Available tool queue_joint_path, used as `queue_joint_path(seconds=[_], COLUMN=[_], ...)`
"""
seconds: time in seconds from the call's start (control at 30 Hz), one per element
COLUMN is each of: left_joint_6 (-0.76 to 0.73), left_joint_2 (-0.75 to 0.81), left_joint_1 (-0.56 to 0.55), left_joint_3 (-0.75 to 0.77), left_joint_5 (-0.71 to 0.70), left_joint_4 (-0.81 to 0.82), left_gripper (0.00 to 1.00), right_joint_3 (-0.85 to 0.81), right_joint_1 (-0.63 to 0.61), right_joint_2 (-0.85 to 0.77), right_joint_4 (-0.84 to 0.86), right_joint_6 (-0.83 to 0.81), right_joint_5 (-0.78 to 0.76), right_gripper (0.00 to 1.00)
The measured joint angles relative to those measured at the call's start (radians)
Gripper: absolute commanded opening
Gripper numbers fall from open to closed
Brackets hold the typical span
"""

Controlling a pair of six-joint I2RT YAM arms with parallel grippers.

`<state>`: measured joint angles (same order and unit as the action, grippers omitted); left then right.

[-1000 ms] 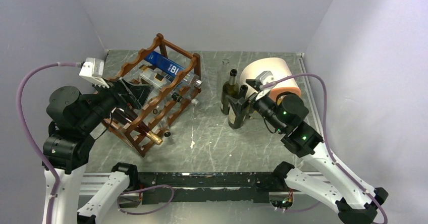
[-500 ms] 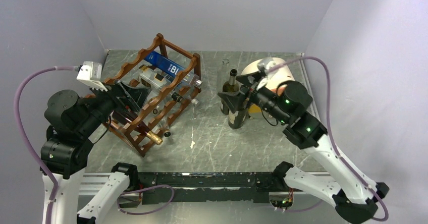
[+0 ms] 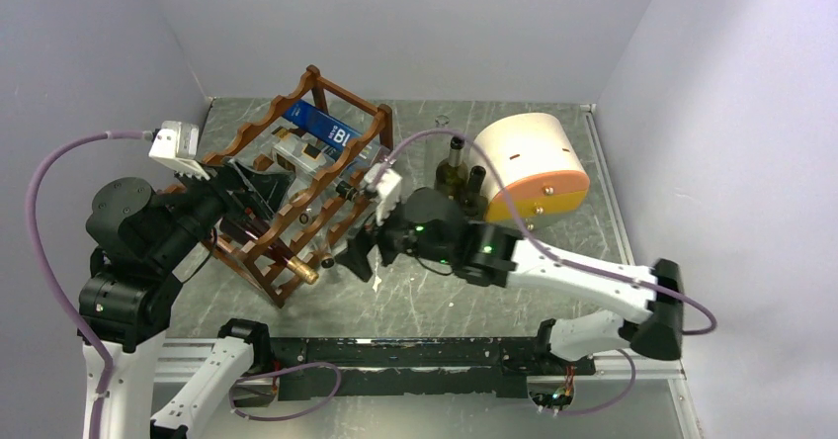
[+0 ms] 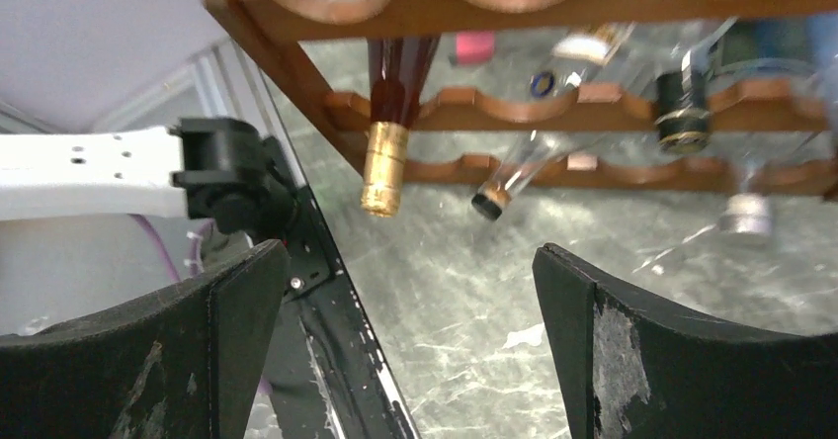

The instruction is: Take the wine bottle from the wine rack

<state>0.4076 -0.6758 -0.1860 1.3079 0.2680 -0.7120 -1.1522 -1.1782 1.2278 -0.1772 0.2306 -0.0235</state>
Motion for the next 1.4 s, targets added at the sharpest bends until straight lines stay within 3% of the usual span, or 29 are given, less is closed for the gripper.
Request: queue_joint_path(seconds=[0.3, 0.53, 0.93, 1.23, 1.4], left_joint_6=[0.0, -0.005, -0.046, -0.065, -0.07], left_joint_2=[0.0, 0.0, 0.007, 0.02, 0.021], left_joint_1=[0.0, 0.0, 0.0, 0.0, 0.0], left_joint_3=[-0.006, -0.011, -0.011, -0.011, -0.011], left_joint_5=[-0.002, -0.01, -0.034, -0.047, -0.048], left_joint_4=[0.0, -0.014, -0.035, -0.043, -0.043], left_gripper=[0.99, 0.99, 0.99, 0.99, 0.99], right_joint_3=[-0.009, -0.069, -0.182, -0.198, -0.177], right_joint_1=[-0.034, -0.035, -0.035, -0.044, -0.045], right_joint_2=[0.309, 0.461, 0.644, 0.673, 0.673], right_joint_4=[0.055, 0.127, 0.199, 0.224, 0.281], right_joint_6=[0.107, 0.18, 0.266, 0.332, 0.369], right_joint_5=[0.012, 0.082, 0.162, 0.17, 0.153], right_gripper=[0.98, 0.79, 0.57, 0.53, 0.46])
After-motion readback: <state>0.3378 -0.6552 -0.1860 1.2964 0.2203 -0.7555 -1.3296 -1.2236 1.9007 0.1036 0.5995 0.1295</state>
